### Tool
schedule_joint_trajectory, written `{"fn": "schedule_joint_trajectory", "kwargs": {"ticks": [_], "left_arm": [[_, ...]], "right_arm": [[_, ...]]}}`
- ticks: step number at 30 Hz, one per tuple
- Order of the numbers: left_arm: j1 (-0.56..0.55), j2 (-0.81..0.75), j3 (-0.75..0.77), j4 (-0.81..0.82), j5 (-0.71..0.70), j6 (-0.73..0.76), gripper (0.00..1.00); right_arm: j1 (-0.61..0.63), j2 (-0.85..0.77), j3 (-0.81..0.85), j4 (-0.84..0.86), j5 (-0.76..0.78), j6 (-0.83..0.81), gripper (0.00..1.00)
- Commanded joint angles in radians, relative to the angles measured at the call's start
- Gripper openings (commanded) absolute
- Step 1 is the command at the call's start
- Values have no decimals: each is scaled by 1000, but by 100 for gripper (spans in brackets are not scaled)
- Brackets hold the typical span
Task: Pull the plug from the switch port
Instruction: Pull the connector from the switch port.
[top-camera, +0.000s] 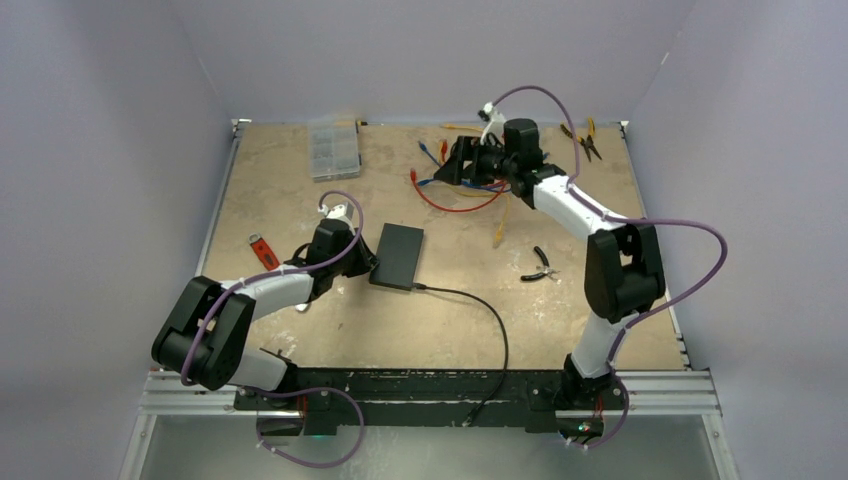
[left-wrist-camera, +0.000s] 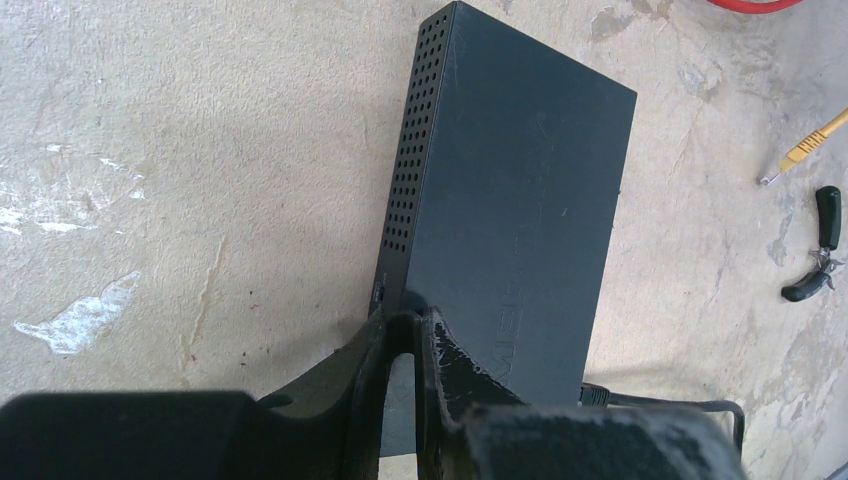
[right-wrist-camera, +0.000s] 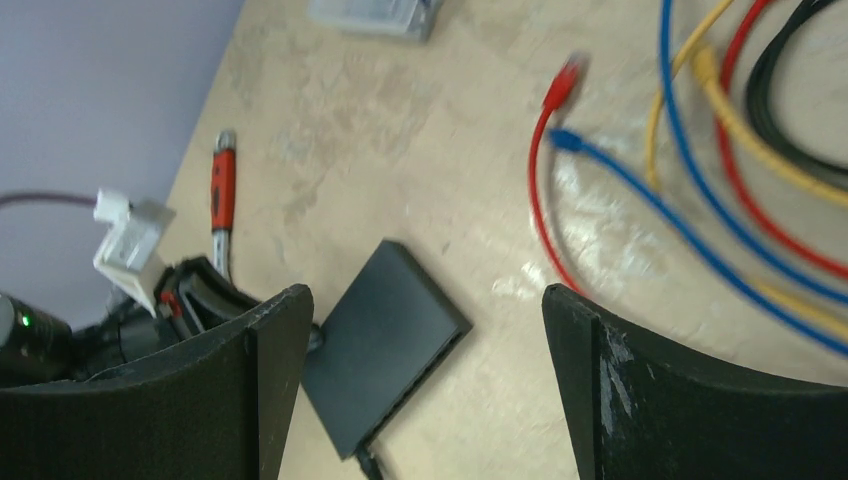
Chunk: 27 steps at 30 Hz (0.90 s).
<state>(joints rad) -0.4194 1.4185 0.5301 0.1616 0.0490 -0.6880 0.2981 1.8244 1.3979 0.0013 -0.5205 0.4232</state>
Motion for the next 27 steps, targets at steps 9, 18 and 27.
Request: {"fn": "schedule_joint_trajectory", "kwargs": {"ticks": [9, 18, 27], "left_arm": [[-7, 28, -61, -184, 11, 47, 12], [-7, -12, -71, -178, 15, 51, 17], [-7, -59, -92, -177, 24, 49, 23]], "right_arm": [[138, -187, -316, -6, 67, -82, 88], [212, -193, -542, 87, 22, -53, 86], [232, -186, -616, 119, 3, -37, 80]]}}
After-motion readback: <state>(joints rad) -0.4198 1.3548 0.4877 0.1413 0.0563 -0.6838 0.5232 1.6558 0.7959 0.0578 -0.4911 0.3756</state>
